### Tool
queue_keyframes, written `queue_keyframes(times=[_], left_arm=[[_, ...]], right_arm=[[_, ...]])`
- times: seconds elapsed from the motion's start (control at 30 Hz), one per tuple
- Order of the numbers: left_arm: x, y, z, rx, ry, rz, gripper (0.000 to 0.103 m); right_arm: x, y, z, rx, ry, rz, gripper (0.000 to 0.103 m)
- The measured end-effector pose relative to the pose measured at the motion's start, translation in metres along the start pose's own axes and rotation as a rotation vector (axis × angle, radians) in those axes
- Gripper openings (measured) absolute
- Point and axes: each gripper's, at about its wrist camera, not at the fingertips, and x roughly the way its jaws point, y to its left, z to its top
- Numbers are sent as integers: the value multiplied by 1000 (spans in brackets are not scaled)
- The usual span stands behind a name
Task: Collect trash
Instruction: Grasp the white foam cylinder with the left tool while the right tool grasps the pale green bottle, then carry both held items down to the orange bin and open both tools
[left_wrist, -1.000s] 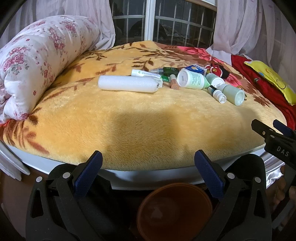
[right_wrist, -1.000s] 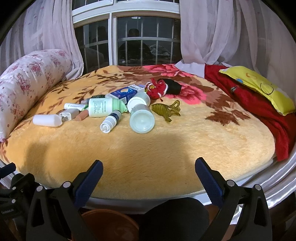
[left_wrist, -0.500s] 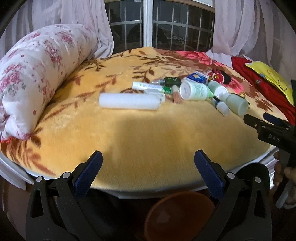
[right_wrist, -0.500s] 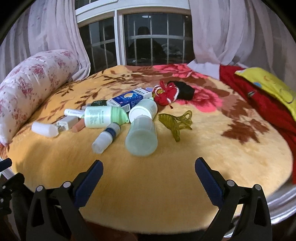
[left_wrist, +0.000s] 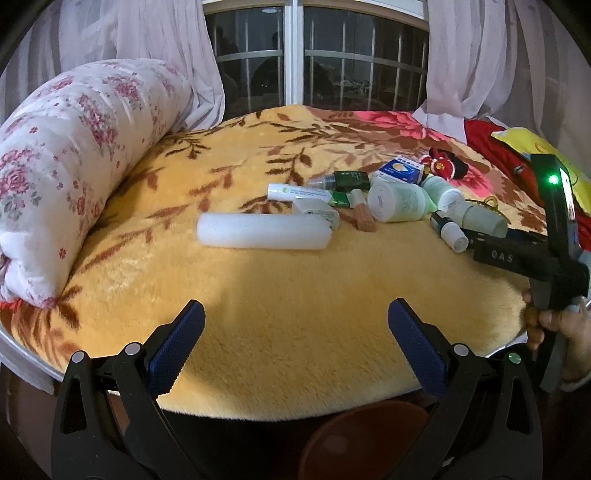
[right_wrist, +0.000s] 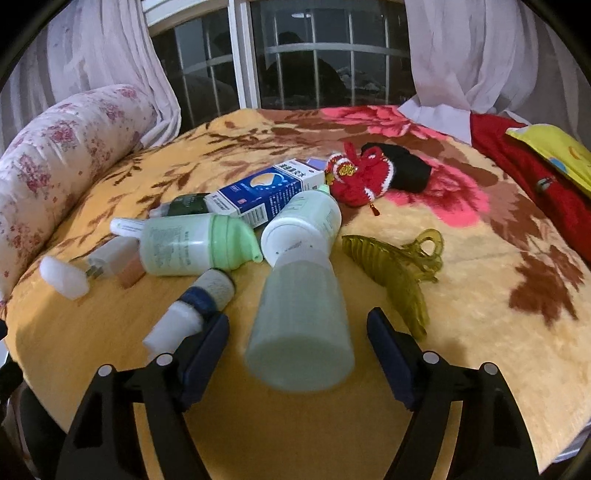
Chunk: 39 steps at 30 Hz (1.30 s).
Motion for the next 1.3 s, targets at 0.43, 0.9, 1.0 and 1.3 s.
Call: queue_keyframes(times=[0.43, 0.9, 1.0, 1.3], left_arm=[[2, 15, 16, 151, -134, -39, 97], [77, 28, 61, 746, -2, -221, 97], [86, 26, 66, 774, 48, -314, 97], [104, 18, 55, 799, 203, -433, 57]], right_arm=[[11, 1, -6, 2, -48, -68, 41], [10, -5, -7, 41, -70, -29, 41], [11, -6, -7, 41, -68, -30, 41], [11, -6, -8, 45, -68, -29, 41]])
